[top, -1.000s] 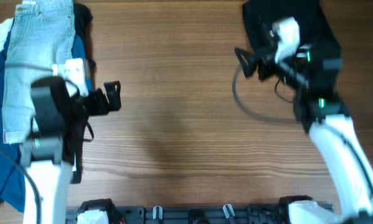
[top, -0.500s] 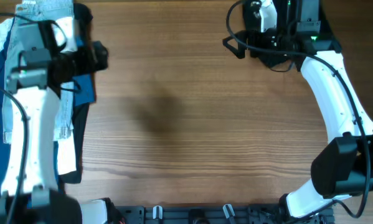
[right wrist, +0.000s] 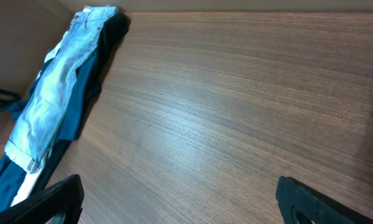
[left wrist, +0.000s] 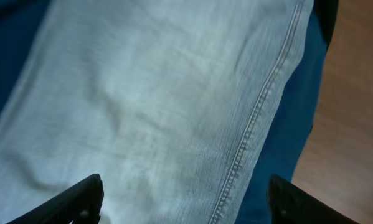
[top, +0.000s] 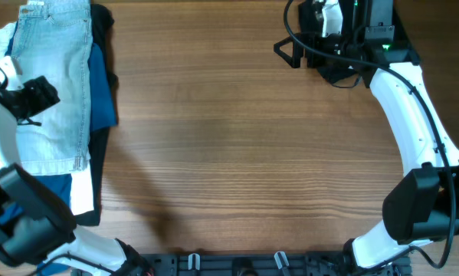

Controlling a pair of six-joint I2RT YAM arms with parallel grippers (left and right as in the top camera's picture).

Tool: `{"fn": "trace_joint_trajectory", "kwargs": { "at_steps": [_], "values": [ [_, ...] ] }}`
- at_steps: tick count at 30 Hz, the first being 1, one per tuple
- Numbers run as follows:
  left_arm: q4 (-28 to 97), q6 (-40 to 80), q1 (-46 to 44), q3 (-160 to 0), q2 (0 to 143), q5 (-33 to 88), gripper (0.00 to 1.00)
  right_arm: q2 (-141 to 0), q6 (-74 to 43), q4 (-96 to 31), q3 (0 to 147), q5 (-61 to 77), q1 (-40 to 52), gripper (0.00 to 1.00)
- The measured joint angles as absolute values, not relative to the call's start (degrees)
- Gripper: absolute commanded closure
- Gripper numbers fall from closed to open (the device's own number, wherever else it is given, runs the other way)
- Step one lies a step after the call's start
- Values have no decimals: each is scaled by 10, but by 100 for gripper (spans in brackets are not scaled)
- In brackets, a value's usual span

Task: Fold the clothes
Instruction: 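Reach the left gripper to the light-blue denim on the clothes pile and grasp it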

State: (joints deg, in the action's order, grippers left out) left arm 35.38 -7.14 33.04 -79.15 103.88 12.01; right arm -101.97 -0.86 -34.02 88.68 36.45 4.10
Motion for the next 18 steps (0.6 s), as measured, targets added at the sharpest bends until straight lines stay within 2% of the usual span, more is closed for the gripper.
{"fn": "trace_joint_trajectory", "kwargs": {
  "at_steps": [3,7,10,13,15,18],
  "values": [
    [350,-112,282,-792,1087,111,34,-1020,-9,-338,887,364,41,0],
    [345,-134,196,-792,1131,57,53,-1020,-9,-338,887,364,41,1],
    [345,-140,187,-792,1133,25,55,-1020,-9,-338,887,364,41,1],
    [345,-128,196,-792,1133,11,51,-1020,-9,-338,887,360,41,1],
    [351,-123,200,-792,1133,6,56,-1020,-11,-338,887,359,41,1],
    [369,-118,201,-792,1133,5,71,-1020,-13,-334,887,359,41,1]
  ]
}}
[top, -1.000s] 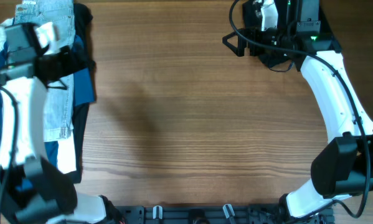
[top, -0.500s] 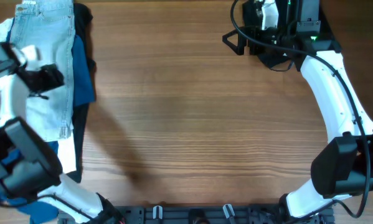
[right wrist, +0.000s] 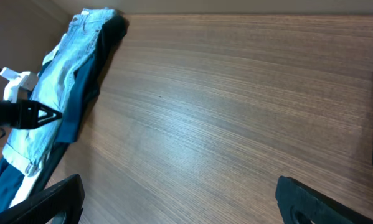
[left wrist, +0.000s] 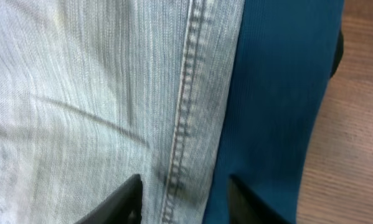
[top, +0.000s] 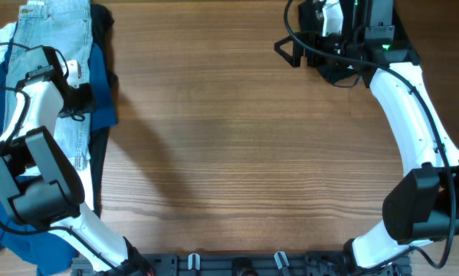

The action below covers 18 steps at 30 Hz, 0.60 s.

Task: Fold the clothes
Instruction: 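Reach the left gripper to the light-blue denim on the clothes pile and grasp it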

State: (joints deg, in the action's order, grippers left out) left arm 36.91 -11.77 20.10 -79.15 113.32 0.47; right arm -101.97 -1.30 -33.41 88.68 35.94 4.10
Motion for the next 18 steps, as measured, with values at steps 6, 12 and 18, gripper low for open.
{"fn": "trace_joint_trajectory", "kwargs": {
  "at_steps": [6,12,18],
  "values": [
    [440,-113,201,-792,1133,4,75,-1020,-13,-328,887,359,41,1],
    [442,-113,201,-778,1133,-11,73,-1020,-13,-326,887,359,41,1],
    [445,-113,206,-777,1133,-35,90,-1020,-13,-326,887,359,41,1]
  ]
}}
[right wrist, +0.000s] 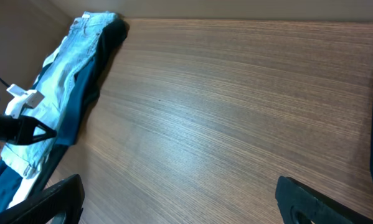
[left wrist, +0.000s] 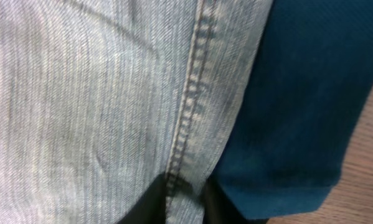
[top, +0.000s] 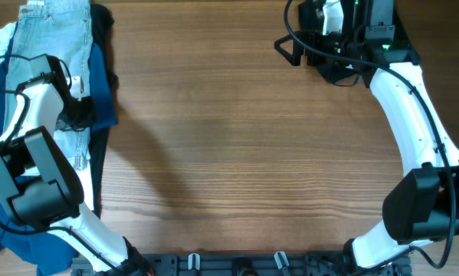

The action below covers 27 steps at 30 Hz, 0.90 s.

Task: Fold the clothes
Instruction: 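Reach the left gripper to the light-blue denim on the clothes pile and grasp it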

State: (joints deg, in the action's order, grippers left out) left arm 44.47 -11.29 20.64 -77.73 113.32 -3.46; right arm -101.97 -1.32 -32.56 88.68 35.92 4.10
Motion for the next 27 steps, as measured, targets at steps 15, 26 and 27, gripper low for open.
{"fn": "trace_joint_trajectory", "kwargs": {
  "at_steps": [15,26,27],
  "values": [
    [535,-66,117,-833,1063,1,96,-1020,-15,-310,887,359,41,2],
    [611,-43,107,-854,1032,-46,49,-1020,-24,-317,887,359,41,1],
    [629,-52,138,-854,1050,-50,46,-1020,-24,-319,887,359,41,1]
  ]
}}
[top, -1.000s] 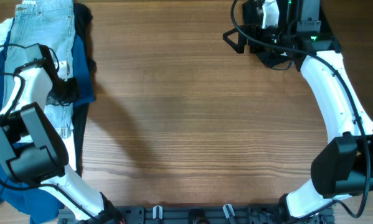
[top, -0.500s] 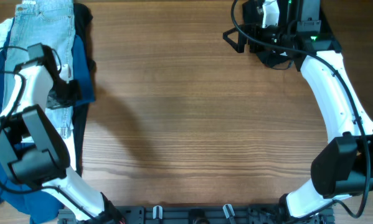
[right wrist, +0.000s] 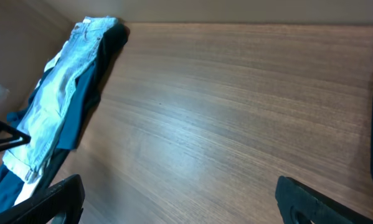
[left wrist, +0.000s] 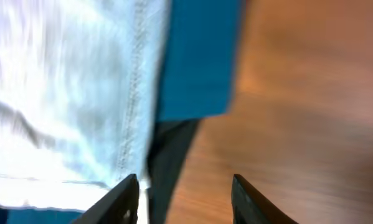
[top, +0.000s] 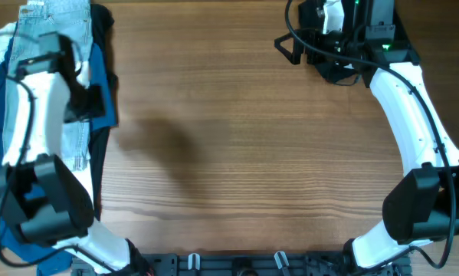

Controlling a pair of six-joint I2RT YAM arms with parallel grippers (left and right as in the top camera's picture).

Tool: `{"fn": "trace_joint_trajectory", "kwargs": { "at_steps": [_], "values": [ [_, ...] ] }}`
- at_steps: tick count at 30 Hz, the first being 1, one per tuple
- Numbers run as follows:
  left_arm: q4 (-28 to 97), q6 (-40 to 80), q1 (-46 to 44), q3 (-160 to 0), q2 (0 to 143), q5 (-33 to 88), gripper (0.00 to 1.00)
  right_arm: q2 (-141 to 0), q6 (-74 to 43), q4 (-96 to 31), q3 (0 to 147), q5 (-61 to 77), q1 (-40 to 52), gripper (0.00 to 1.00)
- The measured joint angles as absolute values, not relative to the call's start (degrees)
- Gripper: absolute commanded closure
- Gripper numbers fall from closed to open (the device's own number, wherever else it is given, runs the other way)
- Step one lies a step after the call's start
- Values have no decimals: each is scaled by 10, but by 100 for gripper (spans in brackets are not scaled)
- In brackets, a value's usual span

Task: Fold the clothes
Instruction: 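Reach the left gripper to the light-blue denim on the clothes pile and grasp it, then pull the denim shorts off the pile toward the table center with left gripper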

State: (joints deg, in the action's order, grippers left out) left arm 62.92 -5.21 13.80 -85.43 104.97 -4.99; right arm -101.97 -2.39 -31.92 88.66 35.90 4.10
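Note:
A pile of clothes lies along the table's left edge. Light blue jeans (top: 51, 19) are on top, over a dark blue garment (top: 100, 73) and a black one (top: 99, 157). The left wrist view is blurred; it shows the jeans (left wrist: 61, 93), the blue garment (left wrist: 198, 56) and the black cloth (left wrist: 170, 155). My left gripper (top: 87, 101) hangs open above the pile's right edge, holding nothing; its fingertips (left wrist: 122, 199) straddle black cloth and bare wood. My right gripper (top: 292, 50) stands wide open at the far back, away from the clothes (right wrist: 55, 106).
The wooden table (top: 252, 153) stretches bare from the pile to the right arm's base (top: 352, 46). A white garment shows at the far left edge. Clips line the front edge (top: 237, 261).
My left gripper was nearly shut around the jeans' side seam, close to the cloth. Now it is open, higher and further right, over the pile's edge. The right arm has not moved.
My left gripper hung open over the jeans. It then sat lower with its fingers narrowed beside the seam, then almost shut on the seam. Now it is open and higher, and the jeans lie about where they were.

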Motion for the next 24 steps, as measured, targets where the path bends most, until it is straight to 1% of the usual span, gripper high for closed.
{"fn": "trace_joint_trajectory", "kwargs": {
  "at_steps": [1,5,6,9,10,11,12,13,18,20,22,24],
  "values": [
    [632,-61,161,-851,1070,-53,43,-1020,-24,-321,887,359,41,1],
    [602,-76,201,-827,1121,-71,38,-1020,-24,-324,887,359,41,1],
    [599,-79,211,-825,1134,-75,34,-1020,-24,-326,887,359,41,1],
    [597,-94,225,-824,1160,-77,36,-1020,-24,-326,887,359,41,1],
    [595,-98,225,-824,1168,-77,45,-1020,-23,-329,887,359,41,1],
    [592,-101,225,-824,1177,-77,58,-1020,-23,-332,887,359,41,1],
    [590,-103,226,-824,1182,-79,91,-1020,-23,-333,887,356,41,1],
    [589,-105,226,-824,1183,-83,96,-1020,-23,-335,887,353,41,1],
    [594,-98,225,-827,1183,-85,96,-1020,-23,-335,887,345,41,1],
    [646,-85,222,-856,1182,-81,96,-1020,-23,-334,887,345,41,2],
    [689,-76,209,-893,1167,-60,96,-1020,-23,-327,887,345,41,2],
    [682,-71,159,-934,1135,0,96,-1020,-23,-314,887,344,41,3]
  ]
}}
